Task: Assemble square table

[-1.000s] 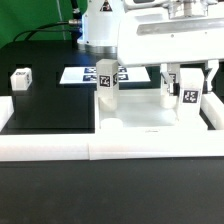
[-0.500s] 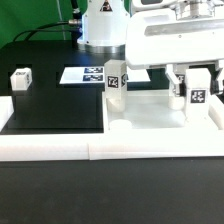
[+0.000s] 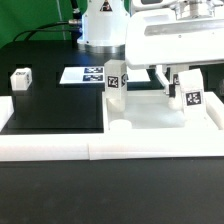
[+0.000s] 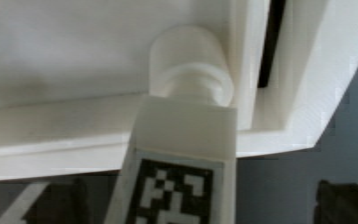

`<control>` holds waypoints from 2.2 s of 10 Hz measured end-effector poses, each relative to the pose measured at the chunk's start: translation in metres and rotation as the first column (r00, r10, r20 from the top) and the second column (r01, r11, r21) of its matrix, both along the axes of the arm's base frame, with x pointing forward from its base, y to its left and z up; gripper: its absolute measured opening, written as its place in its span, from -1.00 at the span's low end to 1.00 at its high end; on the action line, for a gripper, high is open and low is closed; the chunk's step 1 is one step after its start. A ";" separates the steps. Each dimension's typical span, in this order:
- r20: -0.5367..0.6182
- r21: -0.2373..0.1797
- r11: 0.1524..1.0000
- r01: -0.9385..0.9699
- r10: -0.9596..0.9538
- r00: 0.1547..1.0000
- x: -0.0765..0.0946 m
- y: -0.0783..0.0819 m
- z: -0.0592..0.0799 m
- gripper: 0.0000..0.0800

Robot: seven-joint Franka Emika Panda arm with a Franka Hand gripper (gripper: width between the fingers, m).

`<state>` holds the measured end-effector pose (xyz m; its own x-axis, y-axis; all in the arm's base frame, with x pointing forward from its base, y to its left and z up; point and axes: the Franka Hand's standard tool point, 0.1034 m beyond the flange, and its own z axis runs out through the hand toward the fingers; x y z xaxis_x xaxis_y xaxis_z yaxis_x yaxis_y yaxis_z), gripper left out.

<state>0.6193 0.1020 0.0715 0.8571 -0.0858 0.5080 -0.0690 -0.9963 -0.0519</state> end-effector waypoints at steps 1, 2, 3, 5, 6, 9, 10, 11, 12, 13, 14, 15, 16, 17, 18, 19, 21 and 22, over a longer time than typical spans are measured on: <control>0.000 -0.002 1.000 -0.003 0.003 1.000 0.000 0.000 0.000 0.62; 0.000 -0.004 1.000 -0.006 0.006 1.000 0.000 0.000 0.000 0.62; 0.000 -0.006 1.000 -0.011 0.011 1.000 0.001 0.000 0.001 0.62; -0.064 -0.002 1.000 -0.027 0.026 0.998 0.007 -0.010 0.030 0.62; -0.103 0.007 1.000 -0.023 0.023 0.994 0.012 -0.010 0.034 0.62; -0.301 0.029 0.999 -0.015 0.023 0.953 0.015 -0.011 0.028 0.62; -0.370 0.035 0.999 -0.011 0.023 0.929 0.014 -0.012 0.025 0.62; -0.445 0.039 0.999 -0.005 0.022 0.895 0.009 -0.015 0.018 0.62; -0.536 0.044 0.999 0.004 0.020 0.844 0.005 -0.019 0.013 0.62; -0.591 0.048 0.999 0.012 0.019 0.807 0.003 -0.019 0.012 0.62; -0.597 0.046 0.998 0.036 -0.001 0.802 0.006 -0.014 0.008 0.62; -0.595 0.048 0.997 0.062 -0.022 0.804 0.007 -0.002 0.004 0.62; -0.594 0.048 0.997 0.061 -0.020 0.804 0.008 -0.002 0.004 0.62; -0.594 0.047 0.997 0.069 -0.027 0.804 0.008 -0.003 0.004 0.56; -0.596 0.045 0.995 0.093 -0.048 0.802 0.007 -0.003 0.004 0.23; -0.598 0.041 0.991 0.131 -0.081 0.798 0.007 -0.003 0.004 -0.22; -0.602 0.027 0.966 0.258 -0.191 0.775 0.007 -0.003 0.004 -0.28; -0.604 0.022 0.954 0.300 -0.227 0.764 0.007 -0.003 0.004 -0.28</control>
Offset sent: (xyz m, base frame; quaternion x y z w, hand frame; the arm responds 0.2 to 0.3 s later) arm 0.0034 -0.0113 0.0448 0.0204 -0.0707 -0.0013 0.9973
